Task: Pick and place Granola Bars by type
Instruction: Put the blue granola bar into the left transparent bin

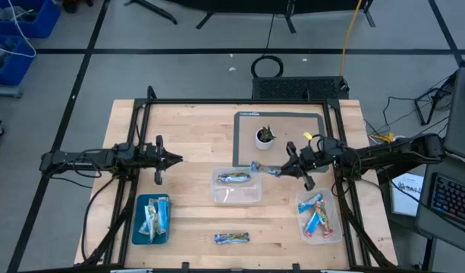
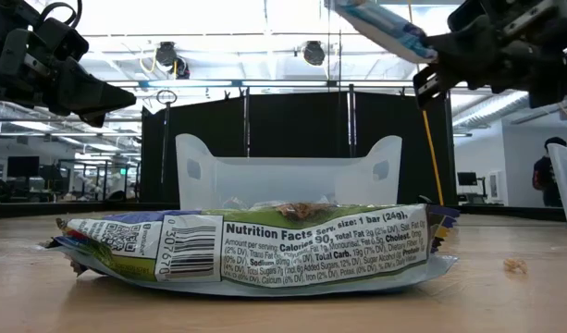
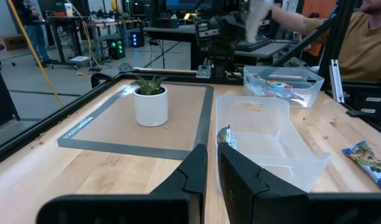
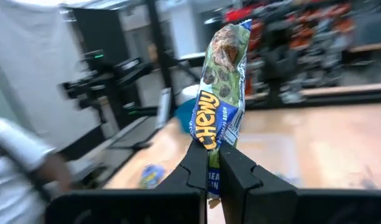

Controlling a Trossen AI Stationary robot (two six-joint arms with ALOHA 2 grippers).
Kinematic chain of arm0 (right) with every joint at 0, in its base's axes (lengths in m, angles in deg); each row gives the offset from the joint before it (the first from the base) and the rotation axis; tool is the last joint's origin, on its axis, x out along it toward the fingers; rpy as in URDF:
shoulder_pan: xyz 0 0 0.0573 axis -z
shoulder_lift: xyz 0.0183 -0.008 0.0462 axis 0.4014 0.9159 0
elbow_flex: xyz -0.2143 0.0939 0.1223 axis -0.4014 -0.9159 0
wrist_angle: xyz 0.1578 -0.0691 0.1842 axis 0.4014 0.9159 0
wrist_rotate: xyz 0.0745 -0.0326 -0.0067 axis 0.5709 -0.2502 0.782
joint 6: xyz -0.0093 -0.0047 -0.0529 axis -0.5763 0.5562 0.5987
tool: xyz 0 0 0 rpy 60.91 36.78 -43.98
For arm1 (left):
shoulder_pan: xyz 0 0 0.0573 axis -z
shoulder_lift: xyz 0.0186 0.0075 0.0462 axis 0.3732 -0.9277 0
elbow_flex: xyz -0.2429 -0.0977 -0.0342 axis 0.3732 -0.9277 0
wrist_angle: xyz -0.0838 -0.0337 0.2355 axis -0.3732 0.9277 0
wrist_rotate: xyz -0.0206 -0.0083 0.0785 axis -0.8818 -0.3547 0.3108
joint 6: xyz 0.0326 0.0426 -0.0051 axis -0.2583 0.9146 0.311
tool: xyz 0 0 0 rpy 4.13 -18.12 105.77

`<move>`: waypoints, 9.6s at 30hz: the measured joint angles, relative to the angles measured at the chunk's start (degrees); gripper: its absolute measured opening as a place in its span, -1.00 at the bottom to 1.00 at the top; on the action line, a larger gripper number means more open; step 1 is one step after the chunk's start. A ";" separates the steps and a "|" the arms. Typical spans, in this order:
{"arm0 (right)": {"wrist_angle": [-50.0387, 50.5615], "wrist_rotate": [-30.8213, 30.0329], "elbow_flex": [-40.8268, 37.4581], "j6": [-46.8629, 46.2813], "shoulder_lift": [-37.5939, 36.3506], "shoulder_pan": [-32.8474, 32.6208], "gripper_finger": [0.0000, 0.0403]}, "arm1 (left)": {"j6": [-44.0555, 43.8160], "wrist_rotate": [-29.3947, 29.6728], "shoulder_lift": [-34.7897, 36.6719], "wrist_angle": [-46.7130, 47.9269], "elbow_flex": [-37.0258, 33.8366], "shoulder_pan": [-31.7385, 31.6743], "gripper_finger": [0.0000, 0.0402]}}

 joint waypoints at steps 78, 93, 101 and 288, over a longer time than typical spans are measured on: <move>32.40 -11.36 34.45 -8.77 40.11 -12.34 -0.97 | -0.01 0.00 0.00 0.02 0.00 -0.02 -0.79; 29.92 -11.32 34.56 -9.86 42.03 -11.21 -0.90 | -0.02 0.00 0.00 0.02 0.00 -0.01 -0.79; 29.64 -11.45 34.49 -9.86 42.03 -11.21 -0.80 | -0.01 0.00 0.00 0.04 0.00 0.00 -0.79; -1.86 23.27 29.44 8.38 32.13 -18.81 -0.99 | 0.00 0.00 0.00 0.00 0.00 -0.02 -0.79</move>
